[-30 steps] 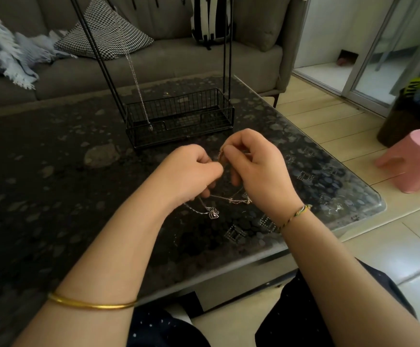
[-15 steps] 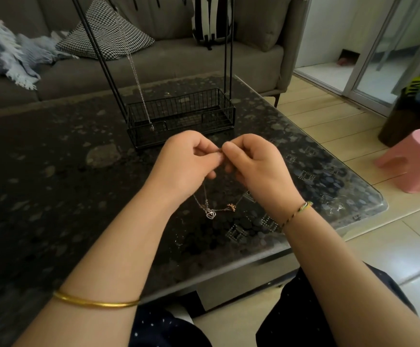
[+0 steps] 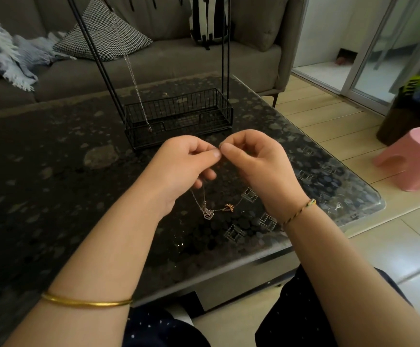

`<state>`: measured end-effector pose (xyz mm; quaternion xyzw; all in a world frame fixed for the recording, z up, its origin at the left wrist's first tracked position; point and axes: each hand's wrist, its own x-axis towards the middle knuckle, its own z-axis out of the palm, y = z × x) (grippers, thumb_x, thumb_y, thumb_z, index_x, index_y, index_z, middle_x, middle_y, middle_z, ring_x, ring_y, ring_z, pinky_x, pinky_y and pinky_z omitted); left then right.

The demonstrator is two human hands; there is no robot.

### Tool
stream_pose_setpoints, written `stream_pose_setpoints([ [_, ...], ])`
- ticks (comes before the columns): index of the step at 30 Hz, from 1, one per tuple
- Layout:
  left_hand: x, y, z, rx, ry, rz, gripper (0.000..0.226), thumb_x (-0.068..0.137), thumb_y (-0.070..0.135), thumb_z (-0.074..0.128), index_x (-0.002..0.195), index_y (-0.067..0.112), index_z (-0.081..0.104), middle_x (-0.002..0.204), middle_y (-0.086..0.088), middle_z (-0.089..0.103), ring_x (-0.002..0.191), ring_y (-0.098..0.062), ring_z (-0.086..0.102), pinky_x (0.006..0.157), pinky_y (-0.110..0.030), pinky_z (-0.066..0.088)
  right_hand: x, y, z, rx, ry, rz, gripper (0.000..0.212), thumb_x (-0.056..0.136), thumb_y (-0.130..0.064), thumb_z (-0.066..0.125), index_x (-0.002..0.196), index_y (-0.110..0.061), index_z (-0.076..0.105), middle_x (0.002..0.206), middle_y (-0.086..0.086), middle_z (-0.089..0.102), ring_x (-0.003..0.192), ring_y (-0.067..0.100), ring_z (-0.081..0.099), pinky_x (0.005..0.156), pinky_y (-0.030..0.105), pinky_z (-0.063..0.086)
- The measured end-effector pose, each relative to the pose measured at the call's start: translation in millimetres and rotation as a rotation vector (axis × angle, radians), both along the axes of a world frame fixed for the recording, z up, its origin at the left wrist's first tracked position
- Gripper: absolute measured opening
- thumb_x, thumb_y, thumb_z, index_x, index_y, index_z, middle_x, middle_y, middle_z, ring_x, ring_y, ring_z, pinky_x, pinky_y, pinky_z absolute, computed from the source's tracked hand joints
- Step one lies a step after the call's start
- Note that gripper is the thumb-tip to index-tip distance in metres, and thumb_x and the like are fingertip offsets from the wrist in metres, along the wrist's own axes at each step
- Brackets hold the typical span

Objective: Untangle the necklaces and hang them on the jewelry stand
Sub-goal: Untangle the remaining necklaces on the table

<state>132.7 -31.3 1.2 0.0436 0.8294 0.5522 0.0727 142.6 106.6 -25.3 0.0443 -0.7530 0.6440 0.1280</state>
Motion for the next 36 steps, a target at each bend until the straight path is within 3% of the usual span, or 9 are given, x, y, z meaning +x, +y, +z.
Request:
stream_pose_setpoints([
  [6, 1.9, 1.7, 6.0, 0.141, -0.138, 0.004, 0.012, 0.095, 0.010, 0.054, 0.090, 0.014, 0.064, 0.074, 0.001, 0.065, 0.052, -0.003, 0.052, 0.048, -0.019, 0.040, 3.4, 0.2, 4.3, -0.151, -0.084, 0.057, 0.013, 0.094, -0.012, 0.055, 0.081, -0.013, 0.060, 0.072, 0.002, 0.059, 0.043, -0.001, 0.040, 0.041, 0.011, 0.031],
  [15, 2.0, -1.2, 4.7, 0.046, -0.161, -0.001, 0.017, 0.090, 0.004, 0.058, 0.095, 0.019, 0.066, 0.087, -0.001, 0.066, 0.063, -0.006, 0.058, 0.050, -0.020, 0.042, 4.3, 2.4, 5.6, -0.162, -0.074, 0.056, 0.014, 0.095, -0.014, 0.054, 0.084, -0.009, 0.061, 0.057, 0.001, 0.053, 0.038, 0.000, 0.042, 0.041, 0.008, 0.032],
  [22, 4.4, 1.1, 3.1, 0.074, -0.009, 0.025, 0.005, 0.088, 0.016, 0.067, 0.091, 0.021, 0.068, 0.083, 0.003, 0.070, 0.061, 0.002, 0.062, 0.051, -0.018, 0.045, 4.3, 1.8, 6.1, -0.126, -0.099, 0.041, 0.014, 0.091, -0.018, 0.061, 0.078, -0.012, 0.064, 0.055, -0.007, 0.051, 0.039, -0.002, 0.043, 0.041, 0.008, 0.032],
  [29, 4.9, 5.3, 2.2, 0.042, 0.202, 0.037, 0.014, 0.086, 0.009, 0.069, 0.085, 0.021, 0.060, 0.074, 0.004, 0.065, 0.056, 0.002, 0.060, 0.045, -0.014, 0.042, 2.7, 0.6, 3.3, -0.116, -0.112, 0.052, 0.020, 0.093, -0.022, 0.057, 0.075, -0.015, 0.065, 0.056, -0.007, 0.051, 0.040, -0.001, 0.040, 0.041, 0.009, 0.030],
  [36, 4.1, 4.2, 1.9, 0.022, 0.232, 0.061, 0.011, 0.087, 0.011, 0.066, 0.082, 0.019, 0.062, 0.075, 0.004, 0.065, 0.055, 0.002, 0.058, 0.045, -0.014, 0.043, 2.6, 0.8, 2.9, -0.144, -0.106, 0.080, 0.017, 0.093, -0.018, 0.057, 0.078, -0.015, 0.063, 0.062, -0.004, 0.056, 0.040, -0.001, 0.041, 0.042, 0.009, 0.030],
])
